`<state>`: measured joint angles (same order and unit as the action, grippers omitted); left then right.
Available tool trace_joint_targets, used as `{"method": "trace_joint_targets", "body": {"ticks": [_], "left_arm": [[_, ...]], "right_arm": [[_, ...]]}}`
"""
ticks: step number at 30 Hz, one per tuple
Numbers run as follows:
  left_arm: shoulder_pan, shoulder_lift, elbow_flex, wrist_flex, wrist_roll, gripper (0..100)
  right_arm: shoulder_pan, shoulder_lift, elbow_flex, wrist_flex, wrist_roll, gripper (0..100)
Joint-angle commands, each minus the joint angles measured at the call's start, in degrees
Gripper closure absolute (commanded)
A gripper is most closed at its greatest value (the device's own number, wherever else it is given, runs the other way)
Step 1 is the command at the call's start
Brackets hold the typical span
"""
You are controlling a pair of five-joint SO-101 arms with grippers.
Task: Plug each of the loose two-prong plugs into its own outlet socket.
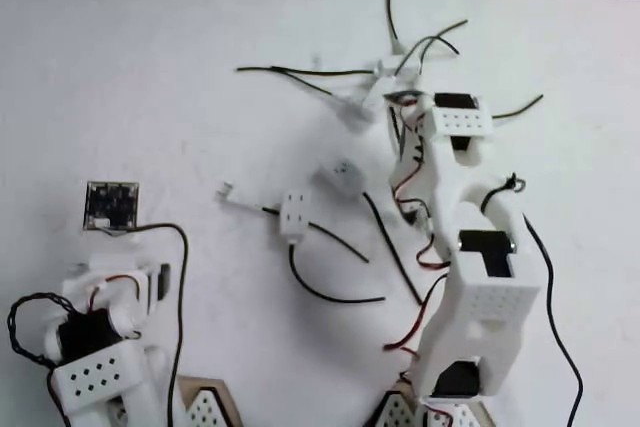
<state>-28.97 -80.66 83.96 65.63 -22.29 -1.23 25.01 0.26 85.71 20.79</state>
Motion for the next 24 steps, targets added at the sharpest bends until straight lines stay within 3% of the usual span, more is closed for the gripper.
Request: {"method": "trace_joint_targets", "body": {"ticks": [1,13,18,24], "left_arm": [[0.66,-0.75,-0.26,-1.14,0.26,74],[0.66,-0.75,-0.18,-1.14,0.26,74],[0.66,-0.75,-0.18,-1.14,0.26,74],[0.66,-0.75,-0.18,-1.14,0.26,74]], "right_arm": [[1.27,0.04,1.85,-1.36,0.70,86.1],[1.10,0.04,2.02,-2.07,0.70,86.2],[1.36,0.04,2.02,-5.49,0.70,97.8],[1.19,-0.57,2.02,-5.32,0.70,97.1]]}}
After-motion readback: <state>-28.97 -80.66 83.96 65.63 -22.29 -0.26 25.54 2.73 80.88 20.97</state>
